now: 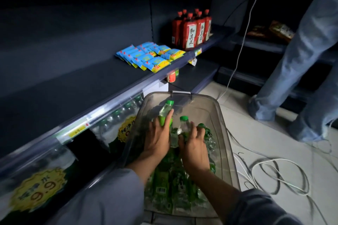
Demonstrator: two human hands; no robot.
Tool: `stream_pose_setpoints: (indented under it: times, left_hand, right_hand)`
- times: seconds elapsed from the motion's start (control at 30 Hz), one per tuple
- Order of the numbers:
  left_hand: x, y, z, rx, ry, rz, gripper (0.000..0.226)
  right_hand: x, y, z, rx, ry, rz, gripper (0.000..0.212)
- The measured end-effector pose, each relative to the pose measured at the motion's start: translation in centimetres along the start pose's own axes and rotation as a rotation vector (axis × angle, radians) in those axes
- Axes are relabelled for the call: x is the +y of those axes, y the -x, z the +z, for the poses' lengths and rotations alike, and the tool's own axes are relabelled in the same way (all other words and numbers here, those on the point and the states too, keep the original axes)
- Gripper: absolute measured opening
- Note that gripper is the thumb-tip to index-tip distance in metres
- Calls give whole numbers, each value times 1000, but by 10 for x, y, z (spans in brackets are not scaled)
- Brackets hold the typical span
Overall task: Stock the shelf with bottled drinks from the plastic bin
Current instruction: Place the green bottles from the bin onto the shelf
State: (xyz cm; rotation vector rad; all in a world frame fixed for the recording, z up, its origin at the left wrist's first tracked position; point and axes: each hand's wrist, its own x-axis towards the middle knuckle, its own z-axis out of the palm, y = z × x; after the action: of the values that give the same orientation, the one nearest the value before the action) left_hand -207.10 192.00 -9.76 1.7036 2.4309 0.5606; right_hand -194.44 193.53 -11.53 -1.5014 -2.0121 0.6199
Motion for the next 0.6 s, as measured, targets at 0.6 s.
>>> stream_pose_setpoints:
  times: [0.6]
  left_hand:
    - [-60, 63, -189, 415, -73, -27, 91]
  right_hand:
    - [-172, 35, -43, 186, -159, -323, 61]
